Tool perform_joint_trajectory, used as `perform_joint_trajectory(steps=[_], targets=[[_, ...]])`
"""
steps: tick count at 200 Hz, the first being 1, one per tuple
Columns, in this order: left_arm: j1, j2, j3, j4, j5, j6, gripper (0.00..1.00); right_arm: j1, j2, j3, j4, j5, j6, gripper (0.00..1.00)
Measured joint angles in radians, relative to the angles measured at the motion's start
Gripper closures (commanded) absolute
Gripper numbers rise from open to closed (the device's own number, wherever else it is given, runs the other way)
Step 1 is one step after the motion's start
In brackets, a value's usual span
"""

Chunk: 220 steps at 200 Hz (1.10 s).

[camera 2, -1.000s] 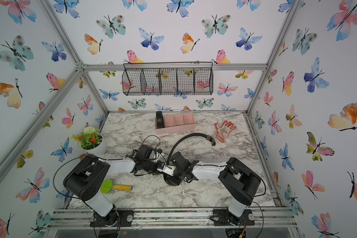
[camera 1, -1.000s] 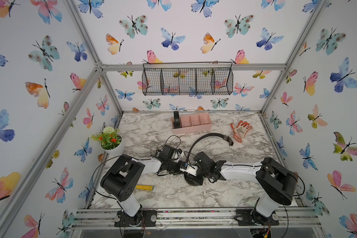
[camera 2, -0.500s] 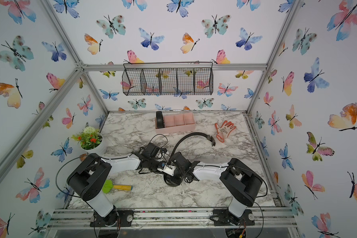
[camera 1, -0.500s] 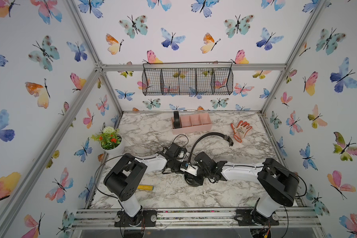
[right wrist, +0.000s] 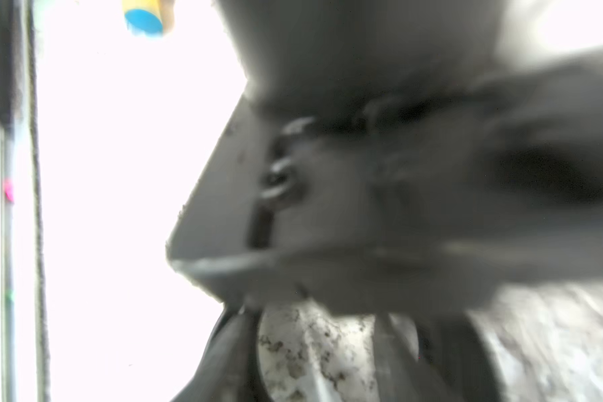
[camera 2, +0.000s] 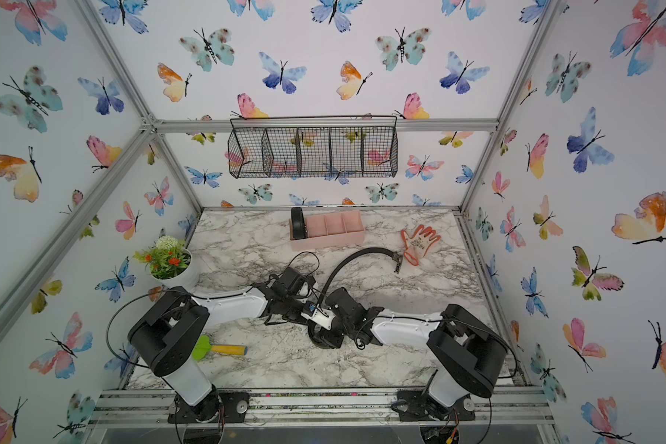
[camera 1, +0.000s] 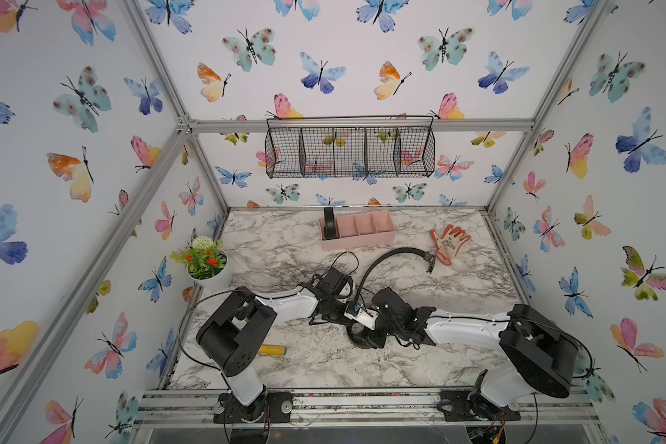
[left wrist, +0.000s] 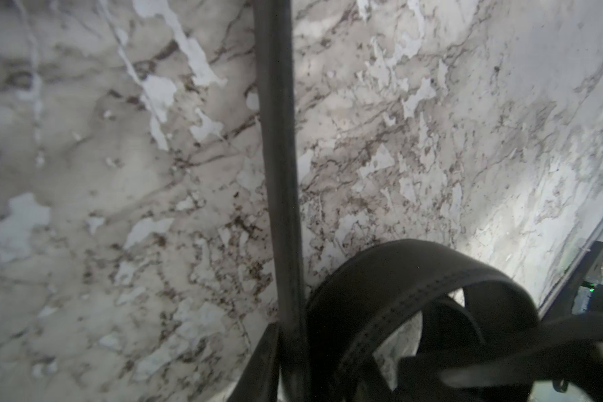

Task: Place the belts into the storage roll
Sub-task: Roll the belt at the center of the board.

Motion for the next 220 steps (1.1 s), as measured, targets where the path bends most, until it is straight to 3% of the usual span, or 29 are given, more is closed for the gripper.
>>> perform_joint_trajectory(steps=[37,60,98,144,220], targets=[[-0.003,-0.012,0.0,-0.038,-0.04,-0.008,0.7,-0.031,-0.164,0.021,-0.016,0.009,0.062,0.02],[-0.005,-0.029,0.002,-0.081,-0.097,-0.007,0.69,-0.163,-0.169,0.115,-0.08,-0.006,0.087,0.01],[-0.006,-0.06,0.007,-0.192,-0.202,-0.007,0.68,-0.411,0.099,0.439,-0.232,0.01,0.035,0.01],[-0.011,-0.073,0.013,-0.278,-0.282,-0.01,0.68,-0.501,0.441,0.604,-0.352,0.123,-0.195,0.0],[-0.015,-0.071,0.019,-0.311,-0.3,0.018,0.73,-0.52,0.489,0.681,-0.325,0.19,-0.45,0.0]])
